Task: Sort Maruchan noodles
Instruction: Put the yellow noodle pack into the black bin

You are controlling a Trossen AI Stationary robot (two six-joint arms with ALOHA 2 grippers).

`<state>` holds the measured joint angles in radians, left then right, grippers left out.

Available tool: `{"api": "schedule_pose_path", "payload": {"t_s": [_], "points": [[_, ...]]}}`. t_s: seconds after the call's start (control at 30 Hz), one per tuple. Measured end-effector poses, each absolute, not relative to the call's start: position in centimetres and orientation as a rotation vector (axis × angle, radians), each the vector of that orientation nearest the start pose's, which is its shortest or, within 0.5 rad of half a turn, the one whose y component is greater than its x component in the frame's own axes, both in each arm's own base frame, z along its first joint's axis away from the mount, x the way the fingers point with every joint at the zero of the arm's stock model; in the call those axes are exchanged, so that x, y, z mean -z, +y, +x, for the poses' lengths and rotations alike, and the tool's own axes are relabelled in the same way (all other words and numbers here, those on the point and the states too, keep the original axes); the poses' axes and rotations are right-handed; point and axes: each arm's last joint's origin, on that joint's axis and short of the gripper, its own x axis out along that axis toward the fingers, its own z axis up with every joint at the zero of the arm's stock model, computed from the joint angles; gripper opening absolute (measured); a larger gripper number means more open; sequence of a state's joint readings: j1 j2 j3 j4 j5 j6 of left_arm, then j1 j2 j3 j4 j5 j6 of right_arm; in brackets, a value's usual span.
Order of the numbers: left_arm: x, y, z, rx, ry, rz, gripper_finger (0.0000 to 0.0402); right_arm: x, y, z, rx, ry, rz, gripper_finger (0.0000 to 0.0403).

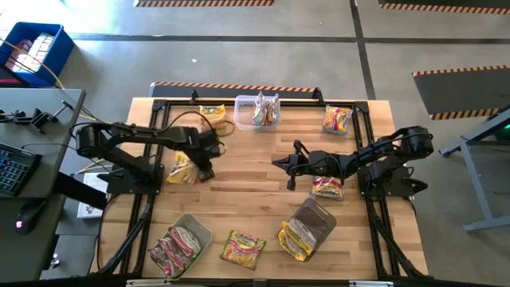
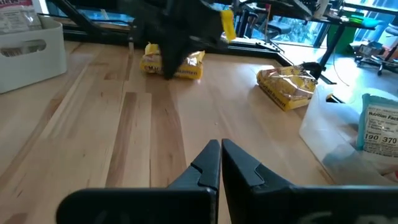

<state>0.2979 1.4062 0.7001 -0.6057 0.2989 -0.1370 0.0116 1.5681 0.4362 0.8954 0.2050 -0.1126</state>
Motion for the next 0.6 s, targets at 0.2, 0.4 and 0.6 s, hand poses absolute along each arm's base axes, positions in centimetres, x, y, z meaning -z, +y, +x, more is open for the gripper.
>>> {"api": "schedule_pose_path", "payload": {"t_s": [0.2, 0.4, 0.6], "points": [[-18.7, 2.3, 24.1, -0.022, 1.233, -0.388, 0.0006, -14.9, -0.6, 27.1, 0.187, 0.242, -0.16, 0.0], [-20.6, 2.7, 20.3, -0.48, 1.549, -0.195, 0.0022, -14.9, -1.1, 27.1, 0.186, 0.242, -0.157, 0.0], [-17.6, 3.7, 17.0, -0.643, 1.743, -0.372, 0.0023, -14.9, -1.1, 27.1, 0.185, 0.242, -0.156, 0.0]]}}
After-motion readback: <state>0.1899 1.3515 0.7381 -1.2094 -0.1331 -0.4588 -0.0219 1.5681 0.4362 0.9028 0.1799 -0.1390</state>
